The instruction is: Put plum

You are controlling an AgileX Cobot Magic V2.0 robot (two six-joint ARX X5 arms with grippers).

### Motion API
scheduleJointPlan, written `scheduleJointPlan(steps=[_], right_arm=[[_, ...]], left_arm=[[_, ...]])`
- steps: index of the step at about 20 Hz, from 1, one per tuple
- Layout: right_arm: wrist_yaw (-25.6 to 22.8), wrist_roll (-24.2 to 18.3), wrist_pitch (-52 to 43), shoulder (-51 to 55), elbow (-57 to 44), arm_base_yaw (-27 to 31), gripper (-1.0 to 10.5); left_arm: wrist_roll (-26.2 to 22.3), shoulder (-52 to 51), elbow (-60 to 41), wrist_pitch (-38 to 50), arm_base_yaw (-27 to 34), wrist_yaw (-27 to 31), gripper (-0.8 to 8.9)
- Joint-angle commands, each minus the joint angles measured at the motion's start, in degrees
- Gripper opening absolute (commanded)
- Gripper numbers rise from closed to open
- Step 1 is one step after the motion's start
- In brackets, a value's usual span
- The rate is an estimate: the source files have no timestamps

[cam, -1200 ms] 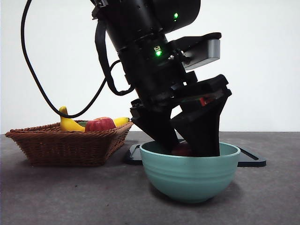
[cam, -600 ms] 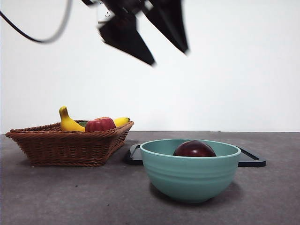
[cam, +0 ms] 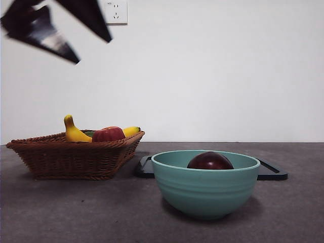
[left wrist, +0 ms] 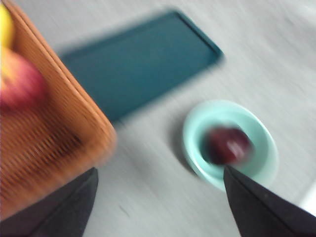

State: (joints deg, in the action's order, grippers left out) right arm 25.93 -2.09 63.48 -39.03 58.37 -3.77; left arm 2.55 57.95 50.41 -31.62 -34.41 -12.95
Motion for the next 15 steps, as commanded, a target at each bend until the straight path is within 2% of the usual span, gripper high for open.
scheduleJointPlan(steps=[1, 4, 11, 15], right_arm=[[0.76, 0.57, -0.42, -0.72, 0.87, -0.24, 4.4], [1.86, 0.57, -0.37, -1.05, 0.81, -0.24, 4.4], [4.28, 1.73, -1.2, -1.38, -3.08, -1.73, 4.4], [4.33, 8.57, -10.4, -2.62, -10.43, -5.75, 4.2]], left_arm=[[2.32, -5.22, -4.68, -0.22, -0.42, -3.89, 4.0], [3.13, -10.51, -8.04, -2.93, -0.55, -9.7, 3.71], [3.32, -13.57, -8.17, -4.76, -0.59, -9.84, 3.61], [3.34, -13.57, -8.17, -4.79, -0.59, -9.86, 3.61]])
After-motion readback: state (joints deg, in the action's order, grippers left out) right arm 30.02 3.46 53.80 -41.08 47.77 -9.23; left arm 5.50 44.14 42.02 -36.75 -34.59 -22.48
